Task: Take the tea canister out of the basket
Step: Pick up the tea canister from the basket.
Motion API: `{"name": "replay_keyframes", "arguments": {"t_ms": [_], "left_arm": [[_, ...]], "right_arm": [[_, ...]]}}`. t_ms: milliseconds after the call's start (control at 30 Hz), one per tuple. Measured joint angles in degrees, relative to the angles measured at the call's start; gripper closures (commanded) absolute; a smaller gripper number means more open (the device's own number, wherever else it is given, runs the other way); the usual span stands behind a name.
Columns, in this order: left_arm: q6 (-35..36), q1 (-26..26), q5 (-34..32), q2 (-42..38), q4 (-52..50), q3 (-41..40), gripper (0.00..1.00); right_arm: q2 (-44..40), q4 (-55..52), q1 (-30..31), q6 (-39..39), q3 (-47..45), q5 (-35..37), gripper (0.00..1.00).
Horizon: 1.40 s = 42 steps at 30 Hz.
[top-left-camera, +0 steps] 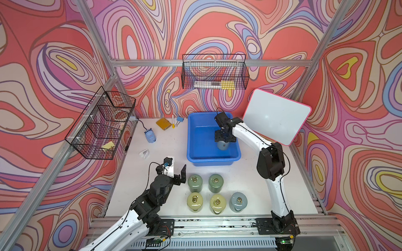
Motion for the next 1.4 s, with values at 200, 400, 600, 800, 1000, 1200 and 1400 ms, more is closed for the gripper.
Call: {"name": "replay_keyframes", "arguments": {"t_ms": [200, 400, 600, 800, 1000, 1200, 1400], "left_arm": [[0.00, 0.00, -0.17, -0.24, 0.00, -0.02, 0.01], [0.00, 0.00, -1.55, -1.92, -0.04, -0.72, 0.01], [0.00, 0.00, -2.75, -3.76, -0.07, -1.68, 0.01], [0.00, 0.00, -3.02, -4.20, -0.17, -1.86, 0.01], [0.02, 0.00, -3.08, -4.20, -0.17, -1.90, 0.01], [0.22, 0.00, -3.50, -4.15, -0.17, -2.29, 0.01], [0.24, 0.00, -4.04, -4.15, -0.13, -2.54, 0.01]], "right_arm": [[-6.12, -1.66, 0.17, -0.59, 0.94, -0.09, 0.37], [-12.20, -4.81, 1.11, -0.87, 0.76, 0.24, 0.37], [-21.07, -7.26, 3.34, -0.81, -2.75, 1.53, 0.37], [-31.45, -9.49, 6.10, 0.20, -10.23, 3.23, 0.37], [-39.21, -11.67, 8.37, 2.21, -19.12, 4.76, 0.37], [-45.94, -13.29, 10.23, 4.87, -26.86, 5.53, 0.37], [-50.80, -13.94, 11.23, 6.86, -32.72, 6.01, 0.37]]}}
